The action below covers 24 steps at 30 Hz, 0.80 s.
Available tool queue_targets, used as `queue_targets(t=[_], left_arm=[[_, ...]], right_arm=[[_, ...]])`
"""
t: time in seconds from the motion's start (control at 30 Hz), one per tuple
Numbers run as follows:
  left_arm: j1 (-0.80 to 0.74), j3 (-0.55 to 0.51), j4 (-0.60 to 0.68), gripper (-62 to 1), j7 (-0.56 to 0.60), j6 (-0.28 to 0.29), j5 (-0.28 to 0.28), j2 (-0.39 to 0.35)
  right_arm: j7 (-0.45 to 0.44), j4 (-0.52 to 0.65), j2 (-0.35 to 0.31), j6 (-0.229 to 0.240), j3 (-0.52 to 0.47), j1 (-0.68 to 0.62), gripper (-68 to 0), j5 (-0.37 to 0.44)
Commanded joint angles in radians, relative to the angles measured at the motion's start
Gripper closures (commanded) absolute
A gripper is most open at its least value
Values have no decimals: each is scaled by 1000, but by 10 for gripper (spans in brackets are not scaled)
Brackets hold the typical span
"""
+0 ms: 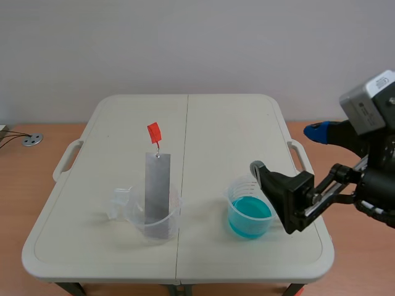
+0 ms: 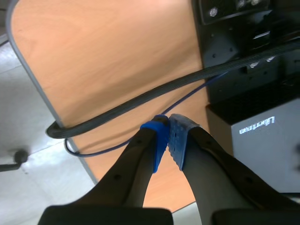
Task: Hold the metal plate by the orange handle, dip it into the blue solution, take it out and point at it, then put the plate back in the beaker on the left.
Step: 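Lift the metal plate out of the left beaker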
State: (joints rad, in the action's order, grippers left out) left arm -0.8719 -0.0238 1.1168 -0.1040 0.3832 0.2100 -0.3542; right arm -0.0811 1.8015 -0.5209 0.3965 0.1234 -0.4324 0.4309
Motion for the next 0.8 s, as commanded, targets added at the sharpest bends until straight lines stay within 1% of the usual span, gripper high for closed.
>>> queue_targets(t=[0.0, 0.13, 0.2, 0.33, 0.47, 0.57, 0.67, 0.77], left_arm=[[-43, 1, 18, -15, 25, 5, 4, 9], [-39, 1, -15, -15, 33, 4, 2, 19], [-28, 1, -30, -15, 33, 4, 2, 19], [-23, 1, -43, -15, 33, 4, 3, 19], [-23, 1, -43, -15, 32, 4, 3, 21], [-23, 1, -43, -15, 31, 4, 3, 21], [-23, 1, -43, -15, 3, 4, 3, 21], [-22, 1, -43, -15, 3, 4, 3, 21]], right_arm=[[-15, -6, 1, -3, 11, 30, -664, 8], [-10, -36, 14, 0, 56, 87, -664, 27], [-2, -55, 31, 17, 73, 118, -664, 31], [26, -105, 67, 50, 108, 179, -663, 72], [43, -151, 101, 54, 143, 237, -664, 79], [56, -182, 122, 69, 169, 283, -664, 79], [77, -211, 146, 76, 195, 328, -664, 81], [95, -252, 166, 77, 219, 373, -663, 109]])
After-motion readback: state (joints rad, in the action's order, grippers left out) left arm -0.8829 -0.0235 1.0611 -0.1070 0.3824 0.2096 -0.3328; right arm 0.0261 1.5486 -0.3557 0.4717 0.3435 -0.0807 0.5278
